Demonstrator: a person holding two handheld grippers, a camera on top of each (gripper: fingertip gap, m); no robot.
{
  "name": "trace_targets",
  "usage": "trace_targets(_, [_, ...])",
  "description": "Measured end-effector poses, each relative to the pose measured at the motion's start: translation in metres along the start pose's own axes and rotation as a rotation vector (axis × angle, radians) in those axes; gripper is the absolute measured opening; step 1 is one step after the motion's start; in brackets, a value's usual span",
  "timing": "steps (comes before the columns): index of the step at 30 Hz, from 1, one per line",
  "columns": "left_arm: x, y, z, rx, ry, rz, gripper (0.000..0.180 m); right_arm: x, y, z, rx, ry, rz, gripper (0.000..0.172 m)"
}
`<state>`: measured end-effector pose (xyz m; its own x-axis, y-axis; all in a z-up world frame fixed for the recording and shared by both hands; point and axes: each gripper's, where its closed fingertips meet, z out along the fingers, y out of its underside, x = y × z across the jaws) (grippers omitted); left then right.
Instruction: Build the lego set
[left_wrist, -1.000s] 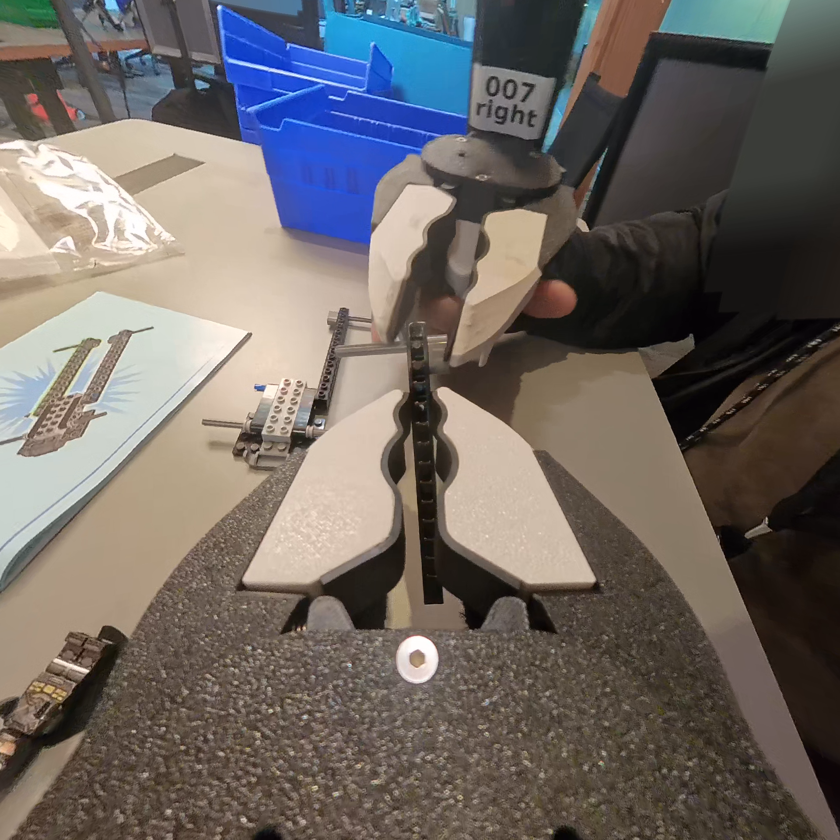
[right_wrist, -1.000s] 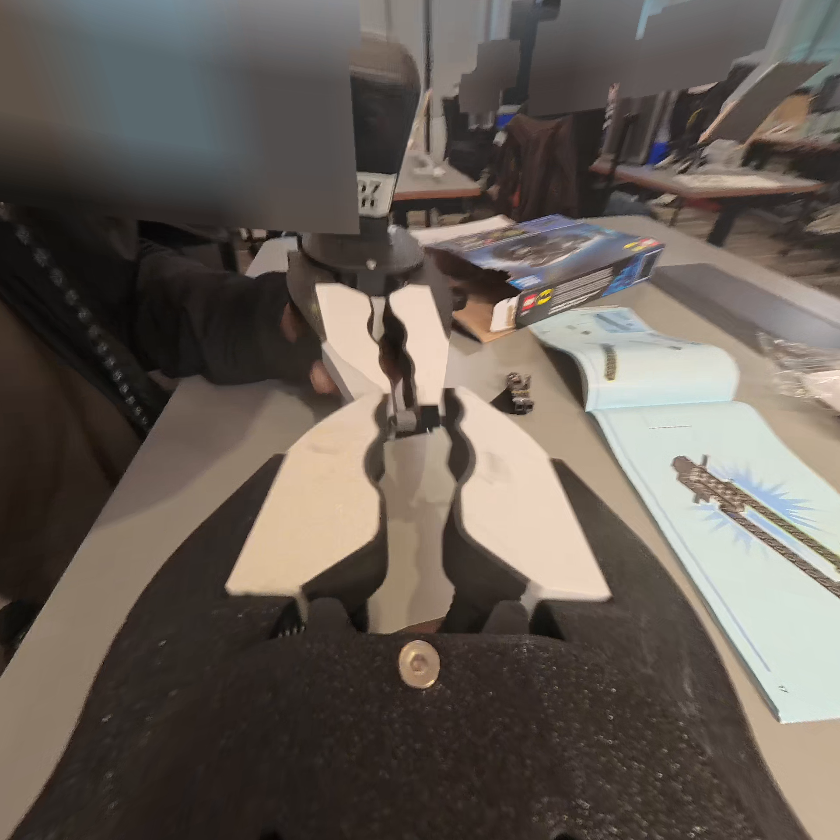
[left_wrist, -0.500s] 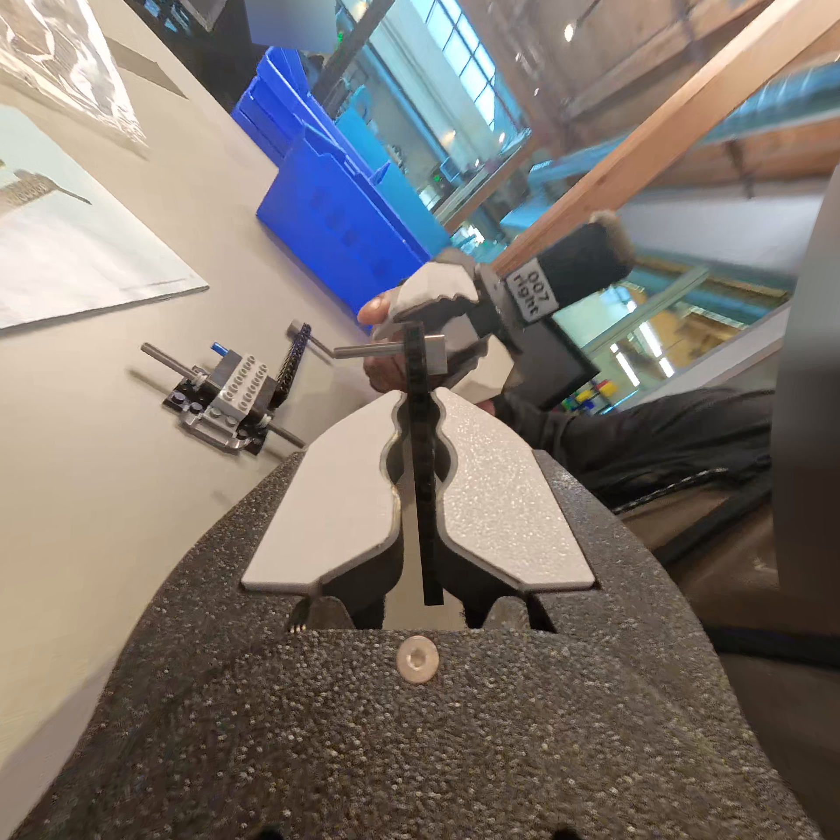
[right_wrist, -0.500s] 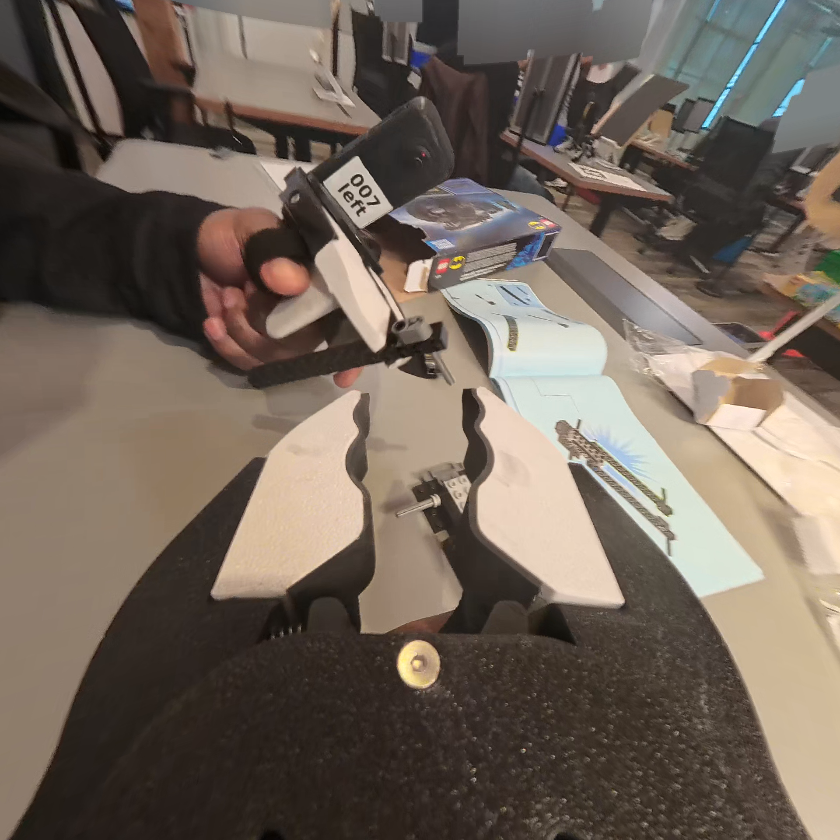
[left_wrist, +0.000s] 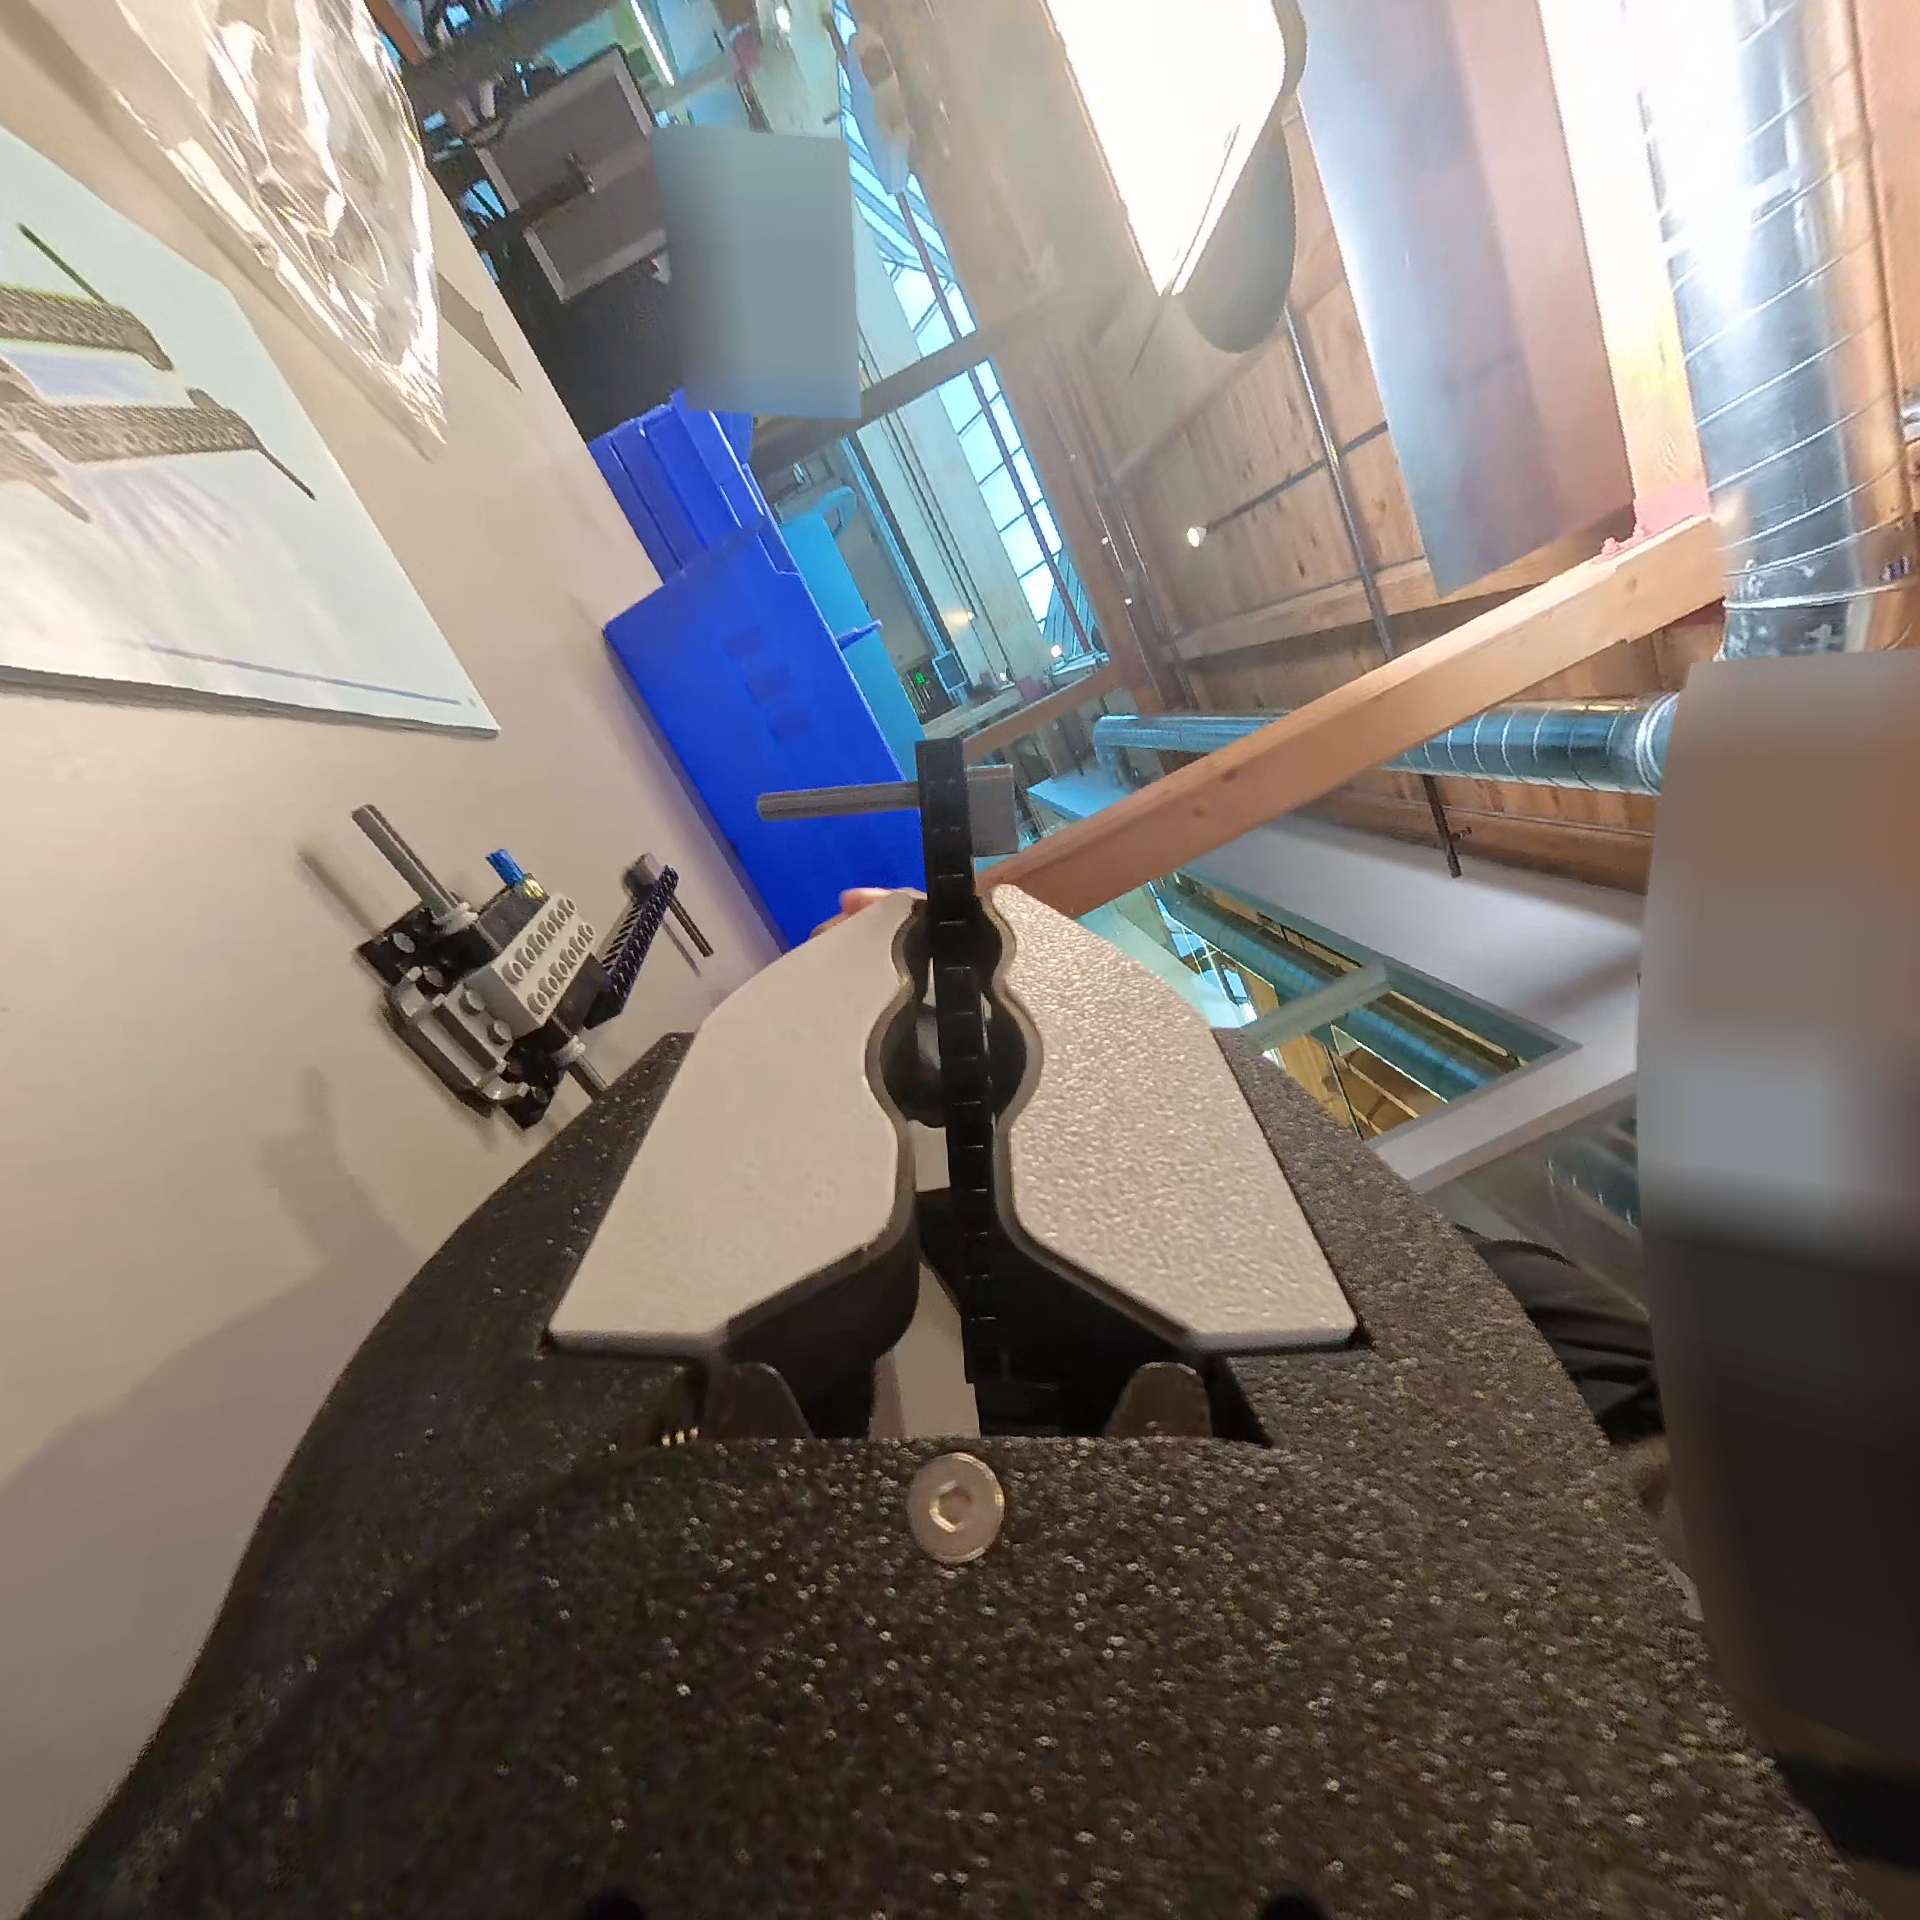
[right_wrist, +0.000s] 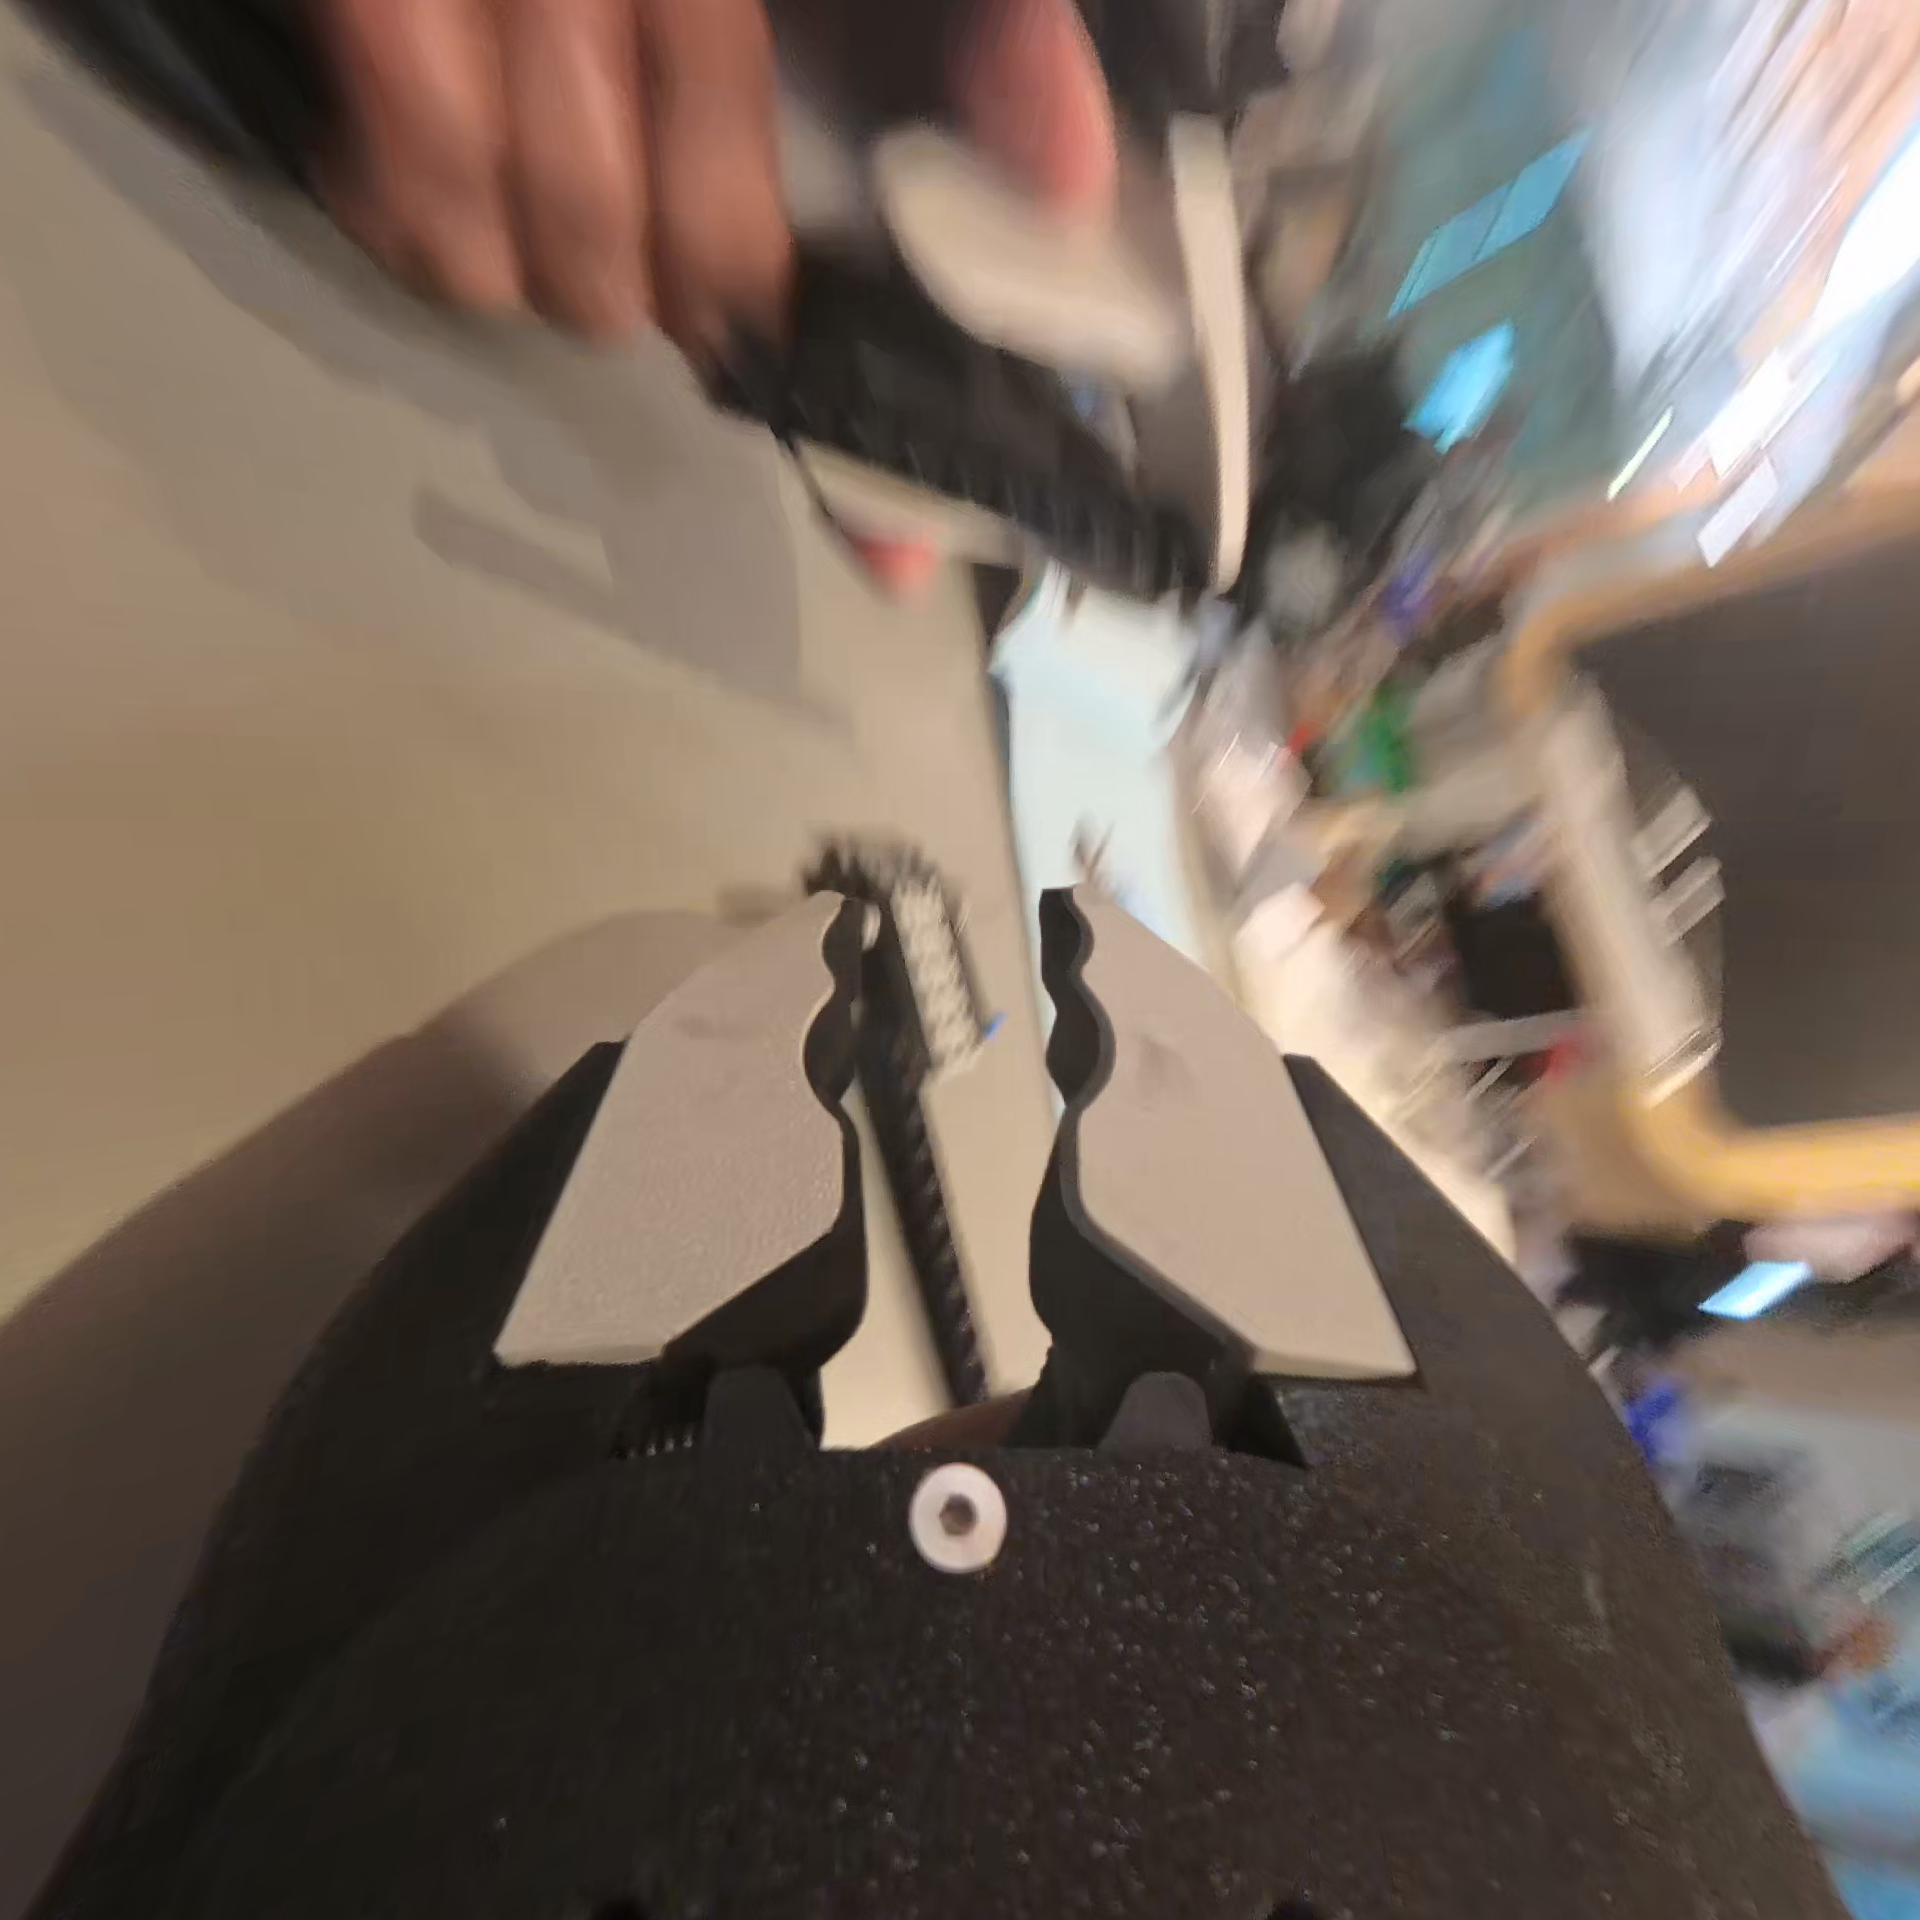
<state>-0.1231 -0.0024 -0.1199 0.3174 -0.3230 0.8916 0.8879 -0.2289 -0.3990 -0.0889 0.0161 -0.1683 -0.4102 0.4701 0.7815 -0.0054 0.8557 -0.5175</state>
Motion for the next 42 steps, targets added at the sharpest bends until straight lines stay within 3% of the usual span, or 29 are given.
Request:
trace_targets(4, [-0.003,-0.005,-0.006,0.018,-0.032,0.041,0.008,0.006,0.035,0.008,-0.226,-0.110,0.377,0.042])
trace_targets(9, [-0.002,-0.008,-0.013,0.028,-0.047,0.076,0.008,-0.005,0.040,0.013,-0.310,-0.368,0.712,0.043])
trace_targets(15, [0.002,-0.012,-0.021,0.031,-0.047,0.094,0.007,-0.020,0.065,0.015,-0.505,-0.467,0.733,0.050])
trace_targets(16, [0.003,-0.013,-0.022,0.032,-0.048,0.096,0.008,-0.025,0.063,0.014,-0.510,-0.488,0.733,0.045])
trace_targets(21, [0.006,-0.015,-0.026,0.025,-0.049,0.099,0.008,-0.046,0.033,0.005,-0.468,-0.553,0.703,0.042])
trace_targets(25, [0.007,-0.011,-0.025,0.002,-0.048,0.094,0.008,-0.073,-0.012,-0.007,-0.371,-0.681,0.699,0.041])
trace_targets(27, [0.006,-0.008,-0.023,-0.010,-0.046,0.082,0.008,-0.074,-0.023,-0.009,-0.336,-0.664,0.669,0.042])
trace_targets(30, [0.002,-0.001,-0.019,-0.042,-0.051,0.037,0.008,-0.046,-0.020,-0.005,-0.267,-0.488,0.534,0.037])
trace_targets(34, [-0.003,0.010,-0.006,-0.065,-0.051,-0.067,0.008,-0.005,-0.021,-0.003,-0.089,-0.186,0.174,0.033])
trace_targets(38, [-0.005,0.023,0.008,-0.113,-0.057,-0.129,0.008,0.004,-0.035,-0.007,0.041,0.038,-0.192,0.029])
trace_targets(42, [-0.010,0.033,0.016,-0.151,-0.067,-0.176,0.008,0.003,-0.043,-0.008,0.102,0.158,-0.362,0.029])
